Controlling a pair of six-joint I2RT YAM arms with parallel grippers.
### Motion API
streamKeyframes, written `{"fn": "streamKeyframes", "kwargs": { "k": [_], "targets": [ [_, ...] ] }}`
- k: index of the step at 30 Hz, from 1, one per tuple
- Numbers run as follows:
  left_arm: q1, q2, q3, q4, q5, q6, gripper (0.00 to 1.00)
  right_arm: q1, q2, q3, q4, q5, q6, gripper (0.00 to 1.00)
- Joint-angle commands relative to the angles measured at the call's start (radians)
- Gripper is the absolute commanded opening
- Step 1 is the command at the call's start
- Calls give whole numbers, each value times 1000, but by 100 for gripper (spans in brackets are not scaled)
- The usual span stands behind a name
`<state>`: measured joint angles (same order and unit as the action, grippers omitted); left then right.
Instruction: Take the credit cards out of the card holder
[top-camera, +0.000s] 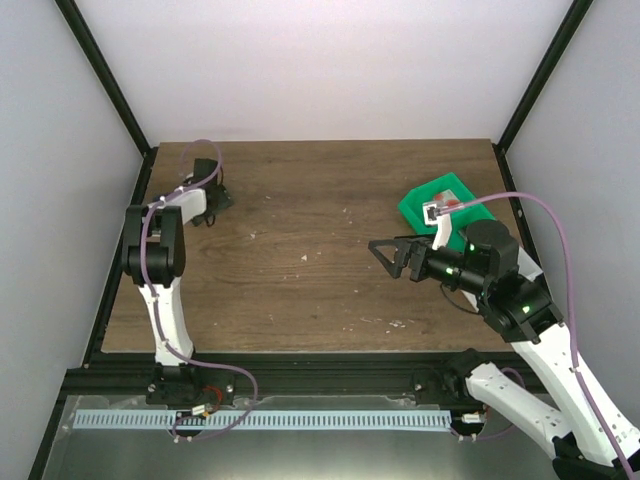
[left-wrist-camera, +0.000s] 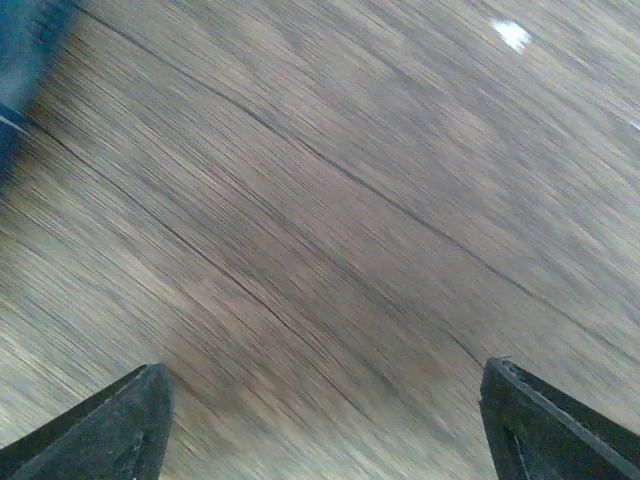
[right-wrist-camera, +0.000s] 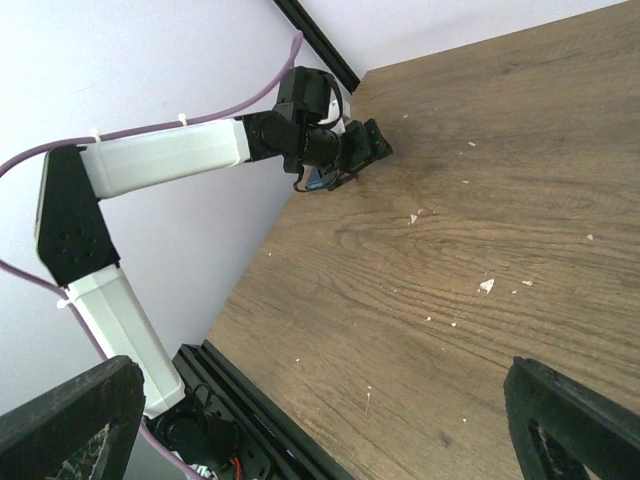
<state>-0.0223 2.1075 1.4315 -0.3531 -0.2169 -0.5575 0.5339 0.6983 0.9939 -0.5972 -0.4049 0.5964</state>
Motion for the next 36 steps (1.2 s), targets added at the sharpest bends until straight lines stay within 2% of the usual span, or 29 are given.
{"fn": "streamKeyframes", "kwargs": {
  "k": [1,4,8,11,14,21,30,36],
  "targets": [
    [-6,-77,-46,54,80,-31,81,11,-17,3,18,-9,45,100],
    [42,-106,-10,59,125,20,75,11,-32,-3,9,9,51,100],
    [167,-128,-4,80,217,35,67,11,-42,-14,0,49,45,100],
    [230,-135,6,104,243,84,65,11,-30,-7,1,70,29,100],
    [262,-115,52,87,193,109,64,11,-15,-2,12,86,24,100],
    [282,-1,209,4,70,193,77,11,9,-2,53,69,19,100],
    [323,76,224,-36,62,224,78,11,-47,-63,65,99,23,100],
    [323,131,236,-64,188,231,74,11,-68,-85,67,99,27,100]
  ]
}}
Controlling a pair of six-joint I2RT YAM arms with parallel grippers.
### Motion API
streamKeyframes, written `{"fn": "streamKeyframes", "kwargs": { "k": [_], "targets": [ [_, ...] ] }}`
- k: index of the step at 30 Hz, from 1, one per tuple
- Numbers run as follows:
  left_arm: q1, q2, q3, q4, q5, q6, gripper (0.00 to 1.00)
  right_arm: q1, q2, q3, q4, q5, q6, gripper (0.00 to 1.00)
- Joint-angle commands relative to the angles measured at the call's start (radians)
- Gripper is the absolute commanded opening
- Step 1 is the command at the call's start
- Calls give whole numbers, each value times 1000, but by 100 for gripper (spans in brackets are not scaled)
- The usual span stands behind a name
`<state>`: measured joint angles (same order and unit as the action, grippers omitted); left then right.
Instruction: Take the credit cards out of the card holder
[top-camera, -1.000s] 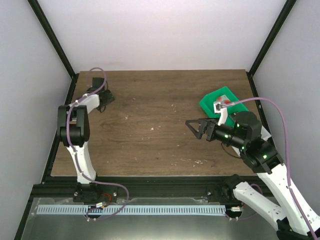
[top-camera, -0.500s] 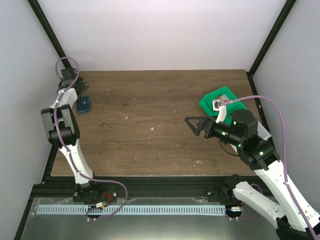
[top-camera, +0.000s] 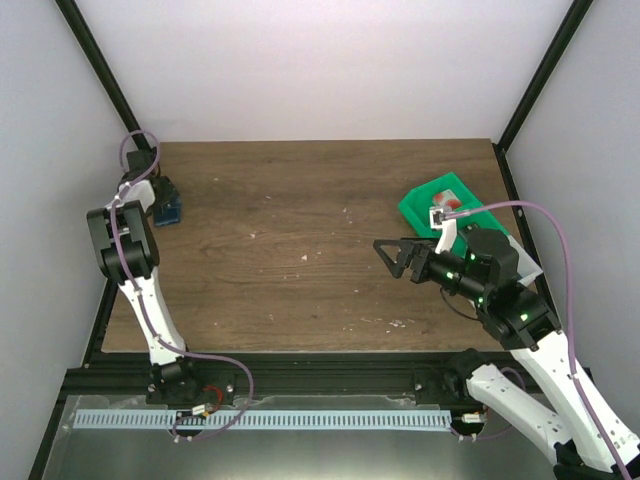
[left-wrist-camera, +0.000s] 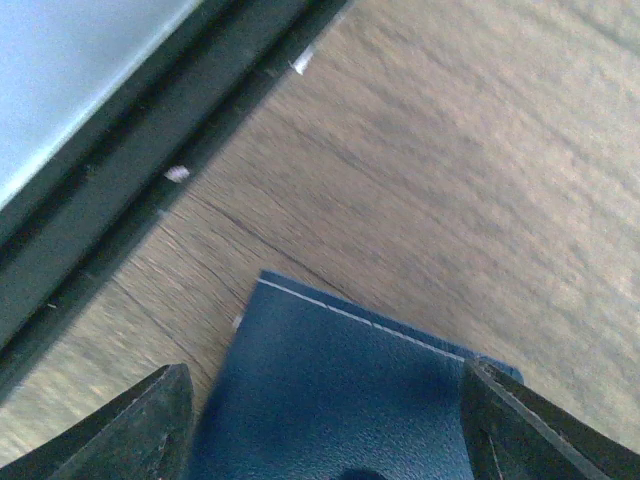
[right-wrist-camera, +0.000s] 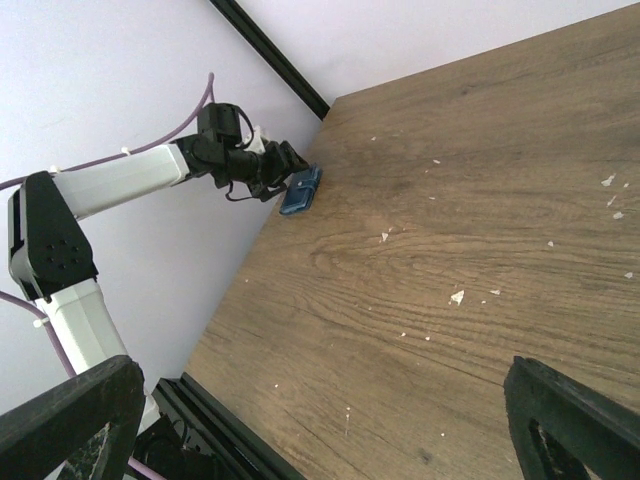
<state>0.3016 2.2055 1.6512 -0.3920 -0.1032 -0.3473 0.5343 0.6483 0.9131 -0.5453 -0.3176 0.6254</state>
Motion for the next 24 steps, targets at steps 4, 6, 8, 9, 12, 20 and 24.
{"fn": "streamKeyframes", "kwargs": {
  "k": [4,6,8,9,12,20,24],
  "targets": [
    [-6,52,6,-53,137,12,68,10,-35,-8,9,28,-9,100],
    [-23,49,-15,-57,169,26,66,10,-43,-20,18,31,-10,100],
    [-51,38,-39,-66,171,50,65,10,-45,-33,26,30,-10,100],
    [-67,29,-53,-65,172,59,65,10,-48,-42,31,30,-9,100],
    [-105,-3,-101,-51,200,74,63,10,-56,-66,38,36,-12,100],
    [-212,-88,-223,-45,303,89,48,10,-61,-89,51,33,-22,100],
    [-278,-122,-291,-29,315,97,47,10,-63,-96,42,33,-23,99]
  ]
}}
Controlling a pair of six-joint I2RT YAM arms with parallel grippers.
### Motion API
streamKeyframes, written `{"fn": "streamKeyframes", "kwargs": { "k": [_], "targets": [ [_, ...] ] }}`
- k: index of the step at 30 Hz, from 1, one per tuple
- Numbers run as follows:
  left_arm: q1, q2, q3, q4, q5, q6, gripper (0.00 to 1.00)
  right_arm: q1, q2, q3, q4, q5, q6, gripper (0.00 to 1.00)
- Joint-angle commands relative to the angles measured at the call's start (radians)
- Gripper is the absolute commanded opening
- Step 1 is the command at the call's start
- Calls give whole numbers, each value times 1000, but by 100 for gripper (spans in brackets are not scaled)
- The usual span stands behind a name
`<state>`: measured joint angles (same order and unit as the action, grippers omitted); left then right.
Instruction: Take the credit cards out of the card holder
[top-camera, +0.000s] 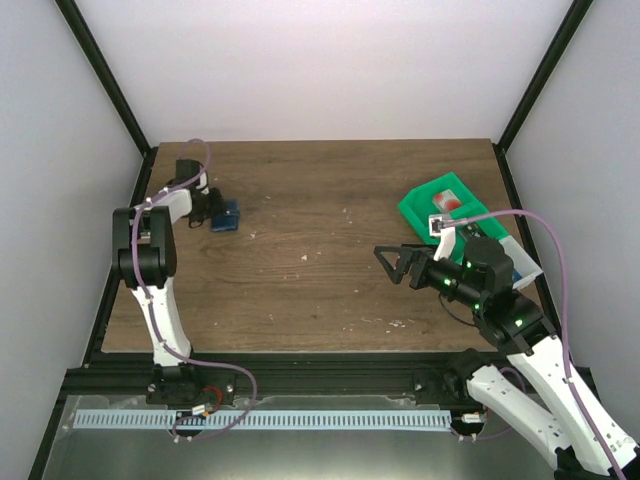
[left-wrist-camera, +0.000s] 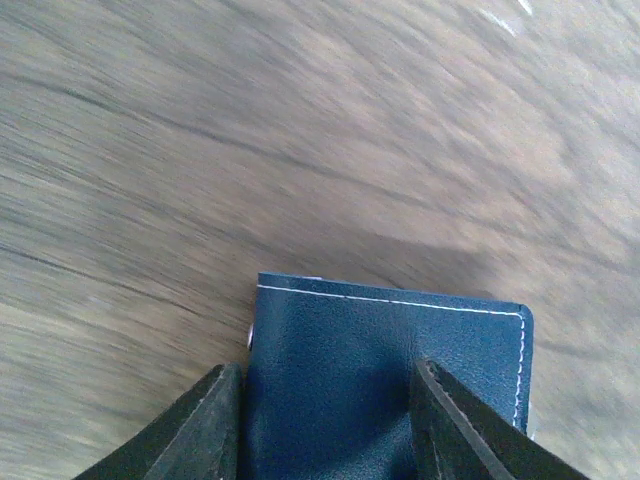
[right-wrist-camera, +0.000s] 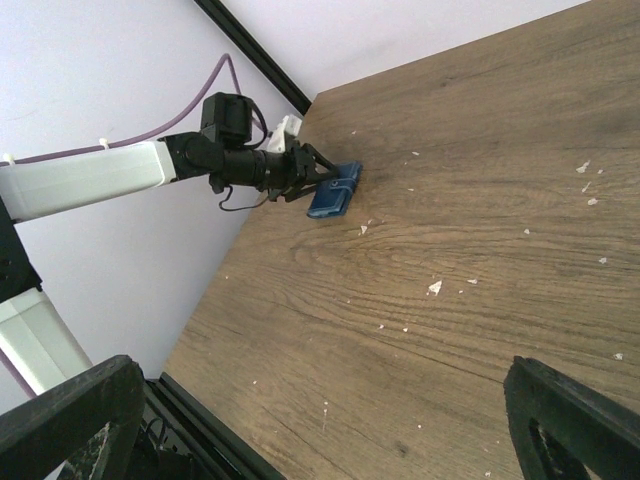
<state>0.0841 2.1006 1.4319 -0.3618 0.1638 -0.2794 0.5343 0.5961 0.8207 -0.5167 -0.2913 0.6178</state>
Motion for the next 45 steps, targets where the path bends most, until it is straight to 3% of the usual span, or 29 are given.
{"fn": "streamKeyframes", "kwargs": {
  "k": [1,9,23,29,36,40,45],
  "targets": [
    [-75,-17,-80,-56,52,30,45,10,-12,-8,12,8,-16,100],
    [-197,-67,-191,-10,150,27,39,10,-29,-34,5,4,0,100],
    [-535,-228,-506,193,263,-118,38,10,-7,-106,9,-47,24,97],
    [-625,-338,-653,294,288,-250,38,10,32,-151,14,-89,50,84],
    [-731,-448,-795,472,370,-390,42,11,119,-191,44,-145,50,55],
    [-738,-498,-887,655,453,-511,41,17,191,-193,53,-123,46,40],
    [-730,-587,-947,743,481,-588,41,84,330,-179,89,-77,42,25]
  ]
}}
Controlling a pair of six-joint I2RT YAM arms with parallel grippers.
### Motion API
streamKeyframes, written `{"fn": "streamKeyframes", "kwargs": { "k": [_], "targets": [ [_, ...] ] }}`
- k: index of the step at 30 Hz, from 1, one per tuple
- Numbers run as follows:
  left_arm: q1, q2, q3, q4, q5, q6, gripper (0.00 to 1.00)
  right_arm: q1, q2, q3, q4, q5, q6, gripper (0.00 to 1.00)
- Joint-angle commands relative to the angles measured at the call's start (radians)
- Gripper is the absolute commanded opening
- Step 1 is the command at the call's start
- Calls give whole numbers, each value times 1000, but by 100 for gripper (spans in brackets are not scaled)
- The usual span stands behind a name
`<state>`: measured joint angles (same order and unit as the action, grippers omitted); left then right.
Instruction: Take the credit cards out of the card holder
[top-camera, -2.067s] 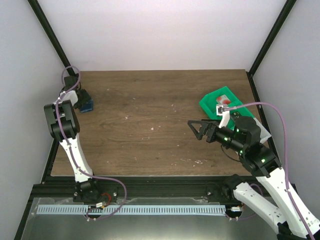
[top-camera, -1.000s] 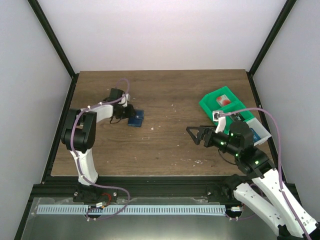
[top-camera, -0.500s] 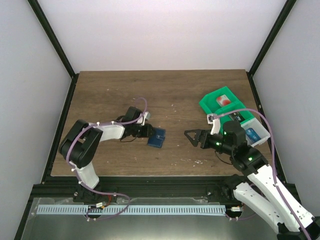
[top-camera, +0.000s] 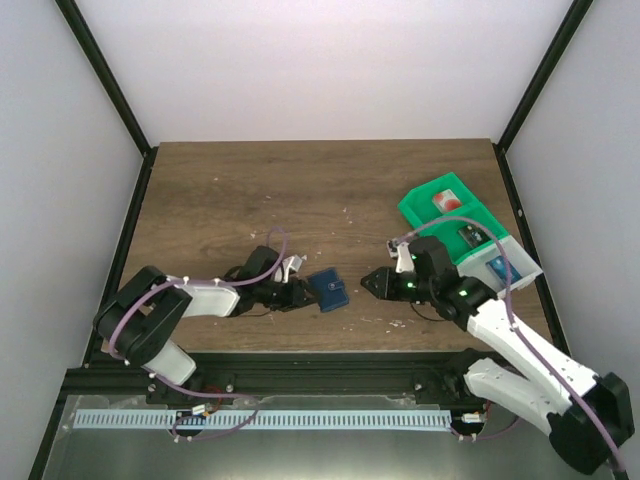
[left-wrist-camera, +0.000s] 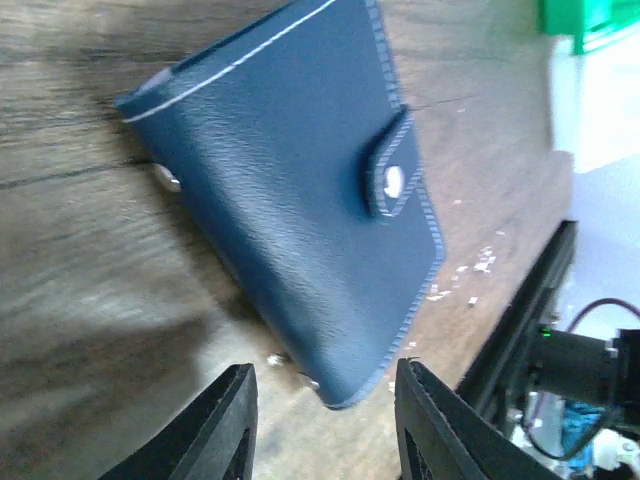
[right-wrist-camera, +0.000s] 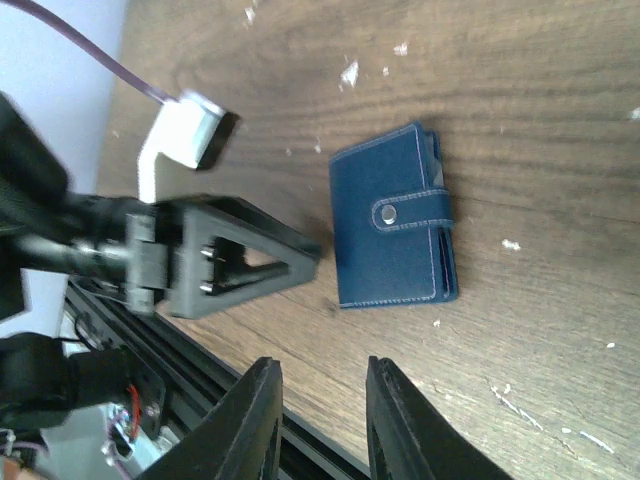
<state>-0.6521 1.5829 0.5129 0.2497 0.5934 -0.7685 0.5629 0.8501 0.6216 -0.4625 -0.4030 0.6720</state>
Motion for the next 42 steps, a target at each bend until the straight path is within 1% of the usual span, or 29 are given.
{"fn": "streamKeyframes", "kwargs": {
  "k": [1,4,7,12,16,19,25,36,42],
  "targets": [
    [10,-88,-37,136,43,-106,41,79,107,31,38,61,-12,24],
    [38,-122,-67,160,31,-143,38,146,211,66,58,134,-24,23],
    [72,-136,-114,225,63,-180,38,198,282,100,83,216,-38,23],
    [121,-162,-165,199,67,-161,39,232,412,167,112,264,-90,23],
    [123,-168,-174,169,52,-125,39,274,548,251,99,337,-132,24],
    [124,-156,-189,201,70,-139,40,279,615,282,101,353,-155,24],
    [123,-129,-199,230,87,-146,40,287,713,322,104,340,-190,25],
    [123,-110,-200,246,98,-150,40,303,781,342,86,396,-209,26],
    [123,-98,-210,268,108,-158,40,337,828,371,77,429,-216,26]
  ]
}}
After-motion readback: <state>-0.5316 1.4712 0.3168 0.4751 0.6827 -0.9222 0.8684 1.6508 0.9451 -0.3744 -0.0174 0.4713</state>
